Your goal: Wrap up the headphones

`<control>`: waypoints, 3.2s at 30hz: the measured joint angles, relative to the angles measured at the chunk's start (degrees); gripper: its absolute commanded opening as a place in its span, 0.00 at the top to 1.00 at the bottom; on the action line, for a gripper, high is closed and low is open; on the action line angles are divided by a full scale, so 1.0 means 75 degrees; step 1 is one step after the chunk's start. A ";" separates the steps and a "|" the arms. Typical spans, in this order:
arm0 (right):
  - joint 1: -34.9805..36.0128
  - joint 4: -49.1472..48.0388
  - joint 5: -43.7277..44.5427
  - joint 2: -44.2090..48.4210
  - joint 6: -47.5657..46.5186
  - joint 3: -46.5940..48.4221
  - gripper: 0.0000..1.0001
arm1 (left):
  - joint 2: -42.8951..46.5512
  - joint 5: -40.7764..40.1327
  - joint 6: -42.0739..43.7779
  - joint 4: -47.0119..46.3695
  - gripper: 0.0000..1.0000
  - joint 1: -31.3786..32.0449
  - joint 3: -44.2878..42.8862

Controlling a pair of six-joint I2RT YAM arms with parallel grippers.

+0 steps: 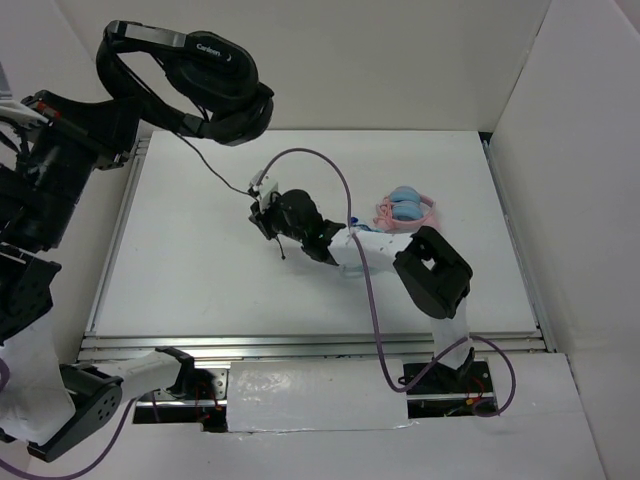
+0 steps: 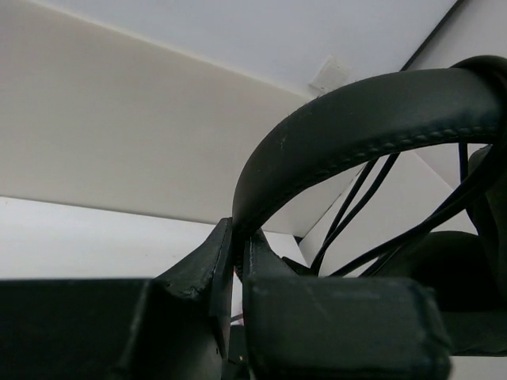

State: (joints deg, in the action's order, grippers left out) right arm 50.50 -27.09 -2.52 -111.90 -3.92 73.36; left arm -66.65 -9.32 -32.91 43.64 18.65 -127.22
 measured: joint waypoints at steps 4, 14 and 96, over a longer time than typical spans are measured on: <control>-0.0361 0.0950 -0.0568 -0.0111 0.0216 0.0723 0.95 | 0.0175 0.0023 0.0119 0.0006 1.00 0.0000 -0.0055; -0.2375 0.1807 -0.1451 0.0498 0.0898 -0.0367 1.00 | 0.0947 -0.1174 0.0192 -0.0353 1.00 0.0000 0.2186; -0.5155 0.8443 -0.0268 -0.0411 -0.0947 0.6837 1.00 | 0.1107 0.0833 0.1154 -0.2734 1.00 0.2288 0.9425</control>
State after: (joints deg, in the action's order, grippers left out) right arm 11.84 36.23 -4.54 -114.98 -11.03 124.64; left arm -58.35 -3.07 -24.25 23.14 35.81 -56.53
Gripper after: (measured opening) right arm 0.006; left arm 0.163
